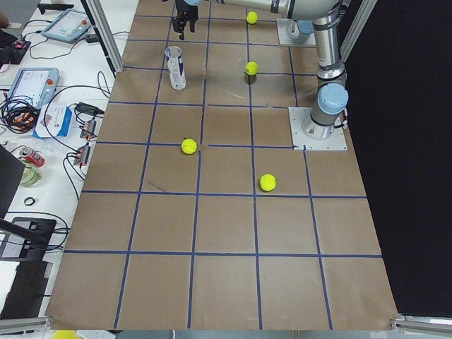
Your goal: Lift up tennis ball bucket
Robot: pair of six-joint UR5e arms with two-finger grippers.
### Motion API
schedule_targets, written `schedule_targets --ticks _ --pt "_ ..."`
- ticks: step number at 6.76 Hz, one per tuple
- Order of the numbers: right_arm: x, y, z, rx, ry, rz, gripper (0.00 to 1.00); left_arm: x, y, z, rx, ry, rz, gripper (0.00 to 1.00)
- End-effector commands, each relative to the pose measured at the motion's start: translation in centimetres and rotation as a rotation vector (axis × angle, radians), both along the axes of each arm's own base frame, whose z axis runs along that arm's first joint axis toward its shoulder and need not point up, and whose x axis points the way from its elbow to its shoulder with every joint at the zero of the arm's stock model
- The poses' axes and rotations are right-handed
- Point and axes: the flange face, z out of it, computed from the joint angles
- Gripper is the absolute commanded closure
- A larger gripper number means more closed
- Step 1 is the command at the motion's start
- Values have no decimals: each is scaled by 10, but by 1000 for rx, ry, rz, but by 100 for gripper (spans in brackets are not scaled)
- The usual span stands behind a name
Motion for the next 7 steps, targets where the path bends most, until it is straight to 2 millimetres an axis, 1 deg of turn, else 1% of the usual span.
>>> schedule_targets --ticks 1,2,3,4,5,6,7 --pt "0 0 0 0 0 0 0 90 48 31 -16 9 228 20" --pt "0 0 0 1 0 0 0 139 74 30 -6 11 330 20" --pt "0 -1 1 -12 -1 -2 0 167 102 27 -2 66 400 20" --pt "0 -4 5 -49 2 -1 0 170 103 19 -75 89 471 19" --pt "0 -5 8 -66 0 -5 0 169 93 22 -137 111 563 1" --pt "1 -5 10 -69 6 -4 0 164 93 27 -119 183 565 0" --pt "0 -4 10 -69 6 -4 0 162 99 21 -54 178 565 0"
